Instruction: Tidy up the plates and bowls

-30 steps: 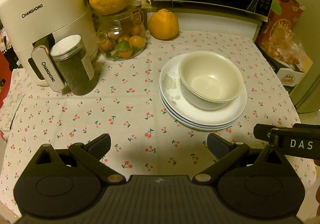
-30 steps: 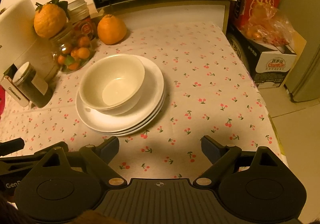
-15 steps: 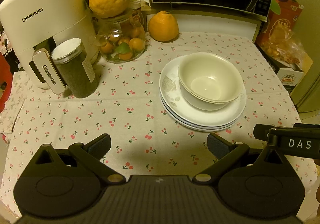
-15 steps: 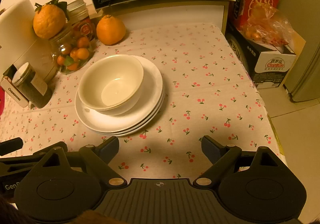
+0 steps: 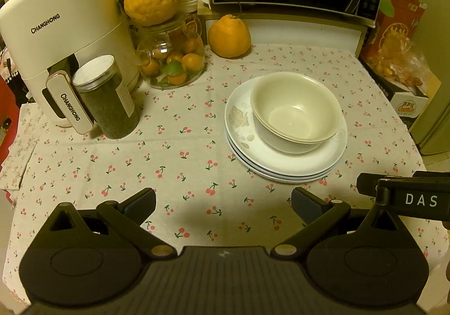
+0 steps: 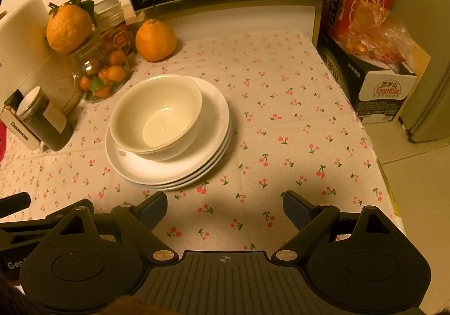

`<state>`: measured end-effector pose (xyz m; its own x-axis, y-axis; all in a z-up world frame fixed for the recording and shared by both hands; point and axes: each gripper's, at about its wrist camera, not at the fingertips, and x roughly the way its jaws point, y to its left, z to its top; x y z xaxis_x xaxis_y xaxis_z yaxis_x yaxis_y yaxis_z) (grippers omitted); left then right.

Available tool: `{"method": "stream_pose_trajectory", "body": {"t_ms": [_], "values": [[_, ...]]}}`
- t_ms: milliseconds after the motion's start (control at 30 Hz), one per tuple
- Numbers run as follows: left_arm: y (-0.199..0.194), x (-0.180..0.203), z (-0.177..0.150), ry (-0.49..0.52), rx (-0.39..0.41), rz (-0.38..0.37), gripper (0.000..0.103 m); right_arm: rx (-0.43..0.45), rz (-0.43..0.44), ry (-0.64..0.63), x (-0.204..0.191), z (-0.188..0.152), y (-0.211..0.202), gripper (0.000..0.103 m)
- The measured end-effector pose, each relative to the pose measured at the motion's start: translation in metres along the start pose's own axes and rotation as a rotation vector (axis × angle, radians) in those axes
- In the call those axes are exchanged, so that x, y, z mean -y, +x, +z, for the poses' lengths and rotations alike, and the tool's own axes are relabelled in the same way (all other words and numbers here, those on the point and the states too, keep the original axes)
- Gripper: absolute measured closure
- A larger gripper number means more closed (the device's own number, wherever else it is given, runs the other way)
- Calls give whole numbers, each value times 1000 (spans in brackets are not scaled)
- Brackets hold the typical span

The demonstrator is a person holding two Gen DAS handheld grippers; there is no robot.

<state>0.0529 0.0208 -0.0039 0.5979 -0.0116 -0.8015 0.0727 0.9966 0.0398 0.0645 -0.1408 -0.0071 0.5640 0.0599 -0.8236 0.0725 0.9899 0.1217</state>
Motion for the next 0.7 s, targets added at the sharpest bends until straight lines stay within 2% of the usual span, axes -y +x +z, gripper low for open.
{"method": "stream_pose_trajectory", "body": {"t_ms": [700], "values": [[0,2,0,17,0,2,0,-1,-3,3,2,-1,1,12]]}}
